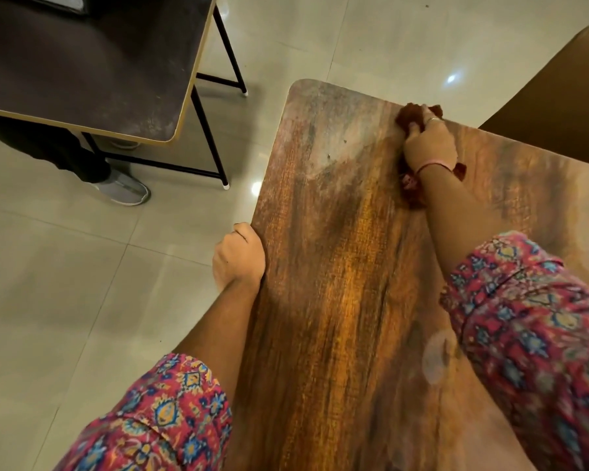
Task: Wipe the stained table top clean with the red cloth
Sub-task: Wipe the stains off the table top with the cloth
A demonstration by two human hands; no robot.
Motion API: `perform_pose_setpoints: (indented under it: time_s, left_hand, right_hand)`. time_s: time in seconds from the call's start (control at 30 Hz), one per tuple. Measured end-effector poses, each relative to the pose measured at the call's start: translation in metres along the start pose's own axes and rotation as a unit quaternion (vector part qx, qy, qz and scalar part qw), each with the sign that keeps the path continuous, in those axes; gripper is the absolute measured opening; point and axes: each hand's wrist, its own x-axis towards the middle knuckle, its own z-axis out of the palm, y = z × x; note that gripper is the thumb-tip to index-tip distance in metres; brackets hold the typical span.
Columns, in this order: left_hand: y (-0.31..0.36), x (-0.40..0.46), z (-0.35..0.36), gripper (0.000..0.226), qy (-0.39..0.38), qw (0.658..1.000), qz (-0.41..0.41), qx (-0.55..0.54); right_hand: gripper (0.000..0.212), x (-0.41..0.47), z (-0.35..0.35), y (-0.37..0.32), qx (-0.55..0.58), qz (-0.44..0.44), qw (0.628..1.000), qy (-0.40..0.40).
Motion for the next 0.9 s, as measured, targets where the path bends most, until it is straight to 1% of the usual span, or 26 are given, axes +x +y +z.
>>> perform_pose_setpoints:
  time_s: [0.13, 0.17, 0.23, 0.3, 0.33, 0.37, 0.43, 0.53, 0.6, 0.67, 0.77, 0.9]
  left_hand:
    - [0.002, 0.0, -0.001, 0.05, 0.001, 1.0, -0.004, 0.015]
    - [0.003, -0.001, -0.001, 0.049, 0.002, 1.0, -0.004, 0.018]
    - [0.004, -0.001, -0.002, 0.052, 0.005, 1.0, -0.005, 0.021]
    - [0.004, -0.002, -0.003, 0.054, 0.003, 1.0, -0.004, 0.021]
    - [0.004, -0.002, -0.003, 0.054, 0.001, 1.0, -0.007, 0.02]
    - [0.005, -0.002, -0.003, 0.053, 0.0, 1.0, -0.01, 0.019]
    - [0.007, -0.002, -0.004, 0.051, -0.002, 1.0, -0.016, 0.019]
    - [0.01, -0.002, -0.004, 0.052, -0.003, 1.0, -0.017, 0.014]
    - [0.009, -0.003, -0.005, 0.052, -0.009, 1.0, -0.019, 0.012]
    - [0.008, -0.003, -0.005, 0.052, -0.01, 1.0, -0.017, 0.011]
    - [0.008, -0.003, -0.005, 0.052, -0.006, 1.0, -0.01, 0.015]
    - [0.004, -0.001, -0.003, 0.054, -0.013, 1.0, -0.007, 0.014]
  right_hand:
    - [0.051, -0.033, 0.023, -0.021, -0.062, -0.013, 0.997, 0.048]
    - [0.051, -0.05, 0.03, -0.03, -0.064, -0.041, 0.996, 0.044]
    - [0.05, -0.093, 0.046, -0.048, -0.063, -0.153, 0.986, 0.012]
    - [0.047, -0.146, 0.062, -0.057, -0.059, -0.278, 0.958, -0.029]
    - [0.045, -0.171, 0.068, -0.055, -0.059, -0.323, 0.944, -0.041]
    - [0.044, -0.189, 0.072, -0.051, -0.059, -0.354, 0.932, -0.048]
    - [0.041, -0.204, 0.072, -0.043, -0.056, -0.382, 0.92, -0.061]
    - [0.04, -0.189, 0.066, -0.043, -0.066, -0.399, 0.912, -0.06]
    - [0.042, -0.169, 0.065, -0.049, -0.081, -0.393, 0.914, -0.06]
    - [0.043, -0.14, 0.064, -0.056, -0.084, -0.359, 0.928, -0.059]
    - [0.045, -0.083, 0.059, -0.069, -0.056, -0.296, 0.952, -0.048]
    - [0.045, -0.022, 0.057, -0.098, -0.041, -0.221, 0.974, -0.037]
